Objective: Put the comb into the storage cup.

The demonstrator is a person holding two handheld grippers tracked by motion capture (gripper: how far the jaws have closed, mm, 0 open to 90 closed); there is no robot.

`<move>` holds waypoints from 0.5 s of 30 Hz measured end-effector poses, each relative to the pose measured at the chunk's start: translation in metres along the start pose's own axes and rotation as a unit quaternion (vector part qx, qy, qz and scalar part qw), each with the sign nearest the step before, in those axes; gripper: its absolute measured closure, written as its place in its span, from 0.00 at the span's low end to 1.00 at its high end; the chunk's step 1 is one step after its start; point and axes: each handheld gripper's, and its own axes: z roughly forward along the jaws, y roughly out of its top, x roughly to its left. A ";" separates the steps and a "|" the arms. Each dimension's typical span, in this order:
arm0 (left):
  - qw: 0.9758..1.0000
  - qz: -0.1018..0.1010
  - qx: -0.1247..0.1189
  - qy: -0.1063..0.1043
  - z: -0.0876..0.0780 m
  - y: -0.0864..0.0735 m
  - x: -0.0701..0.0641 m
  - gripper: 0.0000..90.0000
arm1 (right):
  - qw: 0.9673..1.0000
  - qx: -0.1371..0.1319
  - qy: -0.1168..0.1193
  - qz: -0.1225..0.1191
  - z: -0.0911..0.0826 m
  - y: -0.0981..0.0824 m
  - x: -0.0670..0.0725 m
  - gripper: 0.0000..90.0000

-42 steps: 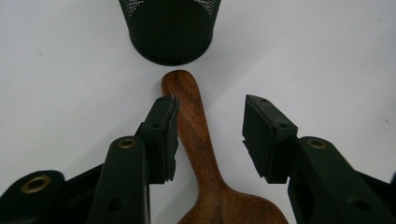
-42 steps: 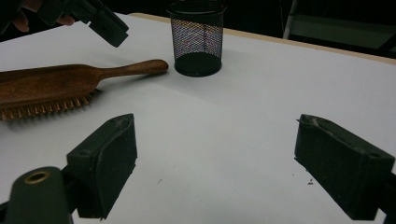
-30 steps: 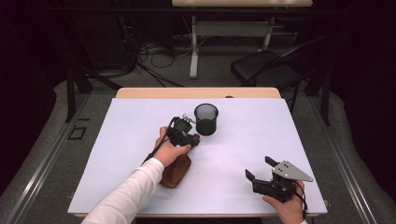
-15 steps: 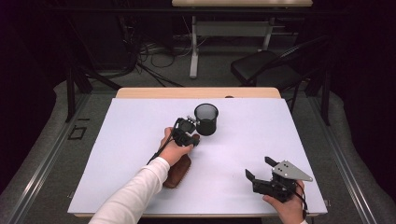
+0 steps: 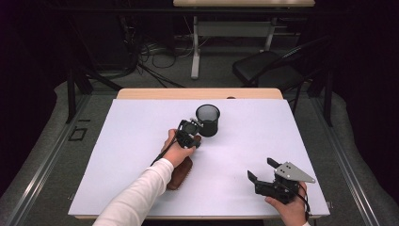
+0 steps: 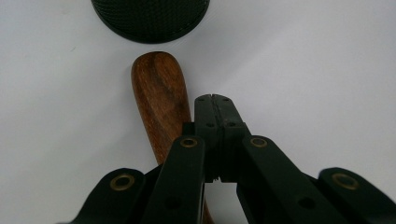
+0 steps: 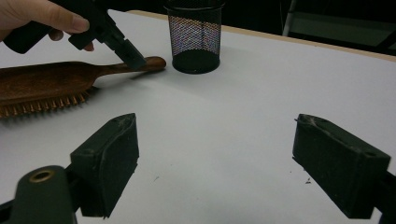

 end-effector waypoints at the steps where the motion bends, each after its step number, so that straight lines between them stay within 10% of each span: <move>1: 1.000 0.002 0.001 0.003 0.000 0.000 0.001 1.00 | 1.000 -0.001 0.000 0.000 0.000 0.000 0.000 0.16; 15: 1.000 -0.013 0.004 0.025 -0.001 0.000 0.012 1.00 | 1.000 0.000 0.002 -0.001 0.000 0.000 0.000 0.16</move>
